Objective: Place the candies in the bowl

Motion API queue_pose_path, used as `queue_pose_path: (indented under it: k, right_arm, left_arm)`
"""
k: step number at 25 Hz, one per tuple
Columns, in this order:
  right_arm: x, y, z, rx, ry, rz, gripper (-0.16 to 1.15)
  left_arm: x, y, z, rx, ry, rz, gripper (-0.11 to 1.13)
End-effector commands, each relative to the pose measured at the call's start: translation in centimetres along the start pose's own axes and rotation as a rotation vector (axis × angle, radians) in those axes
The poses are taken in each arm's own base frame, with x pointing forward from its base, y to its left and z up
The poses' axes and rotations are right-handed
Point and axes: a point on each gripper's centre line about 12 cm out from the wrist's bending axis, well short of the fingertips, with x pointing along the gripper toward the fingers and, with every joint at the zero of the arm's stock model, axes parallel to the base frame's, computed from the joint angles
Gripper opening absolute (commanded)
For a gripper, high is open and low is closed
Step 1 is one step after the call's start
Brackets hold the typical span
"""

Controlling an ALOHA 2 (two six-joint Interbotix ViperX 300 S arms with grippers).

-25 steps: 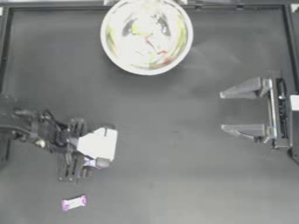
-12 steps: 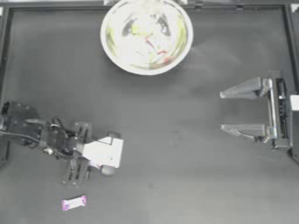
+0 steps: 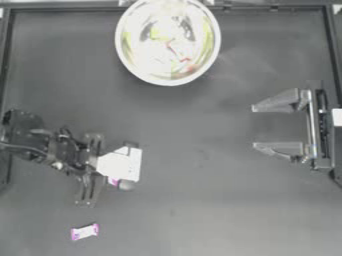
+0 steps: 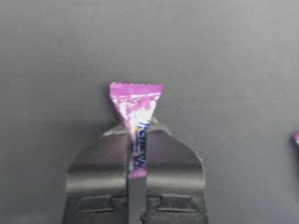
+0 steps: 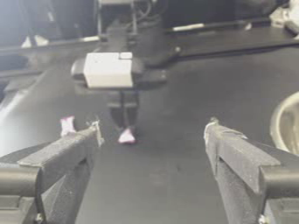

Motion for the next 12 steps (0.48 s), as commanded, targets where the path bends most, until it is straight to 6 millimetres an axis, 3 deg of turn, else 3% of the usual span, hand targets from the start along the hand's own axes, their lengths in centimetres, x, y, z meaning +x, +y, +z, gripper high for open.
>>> queue_pose_path:
  k: [1, 6, 12]
  right_arm:
    - [0.3, 0.1, 0.7, 0.003, -0.023, 0.002, 1.00]
    - [0.2, 0.0, 0.7, 0.003, -0.032, 0.000, 1.00]
    - [0.2, 0.0, 0.8, 0.003, -0.043, 0.000, 1.00]
  left_arm:
    - [-4.8, 0.1, 1.7, 0.006, -0.161, 0.006, 0.24]
    - [-10.5, 2.4, 2.1, -0.037, -0.363, 0.055, 0.24]
    - [-16.1, 7.3, 1.5, -0.057, -0.577, 0.233, 0.24]
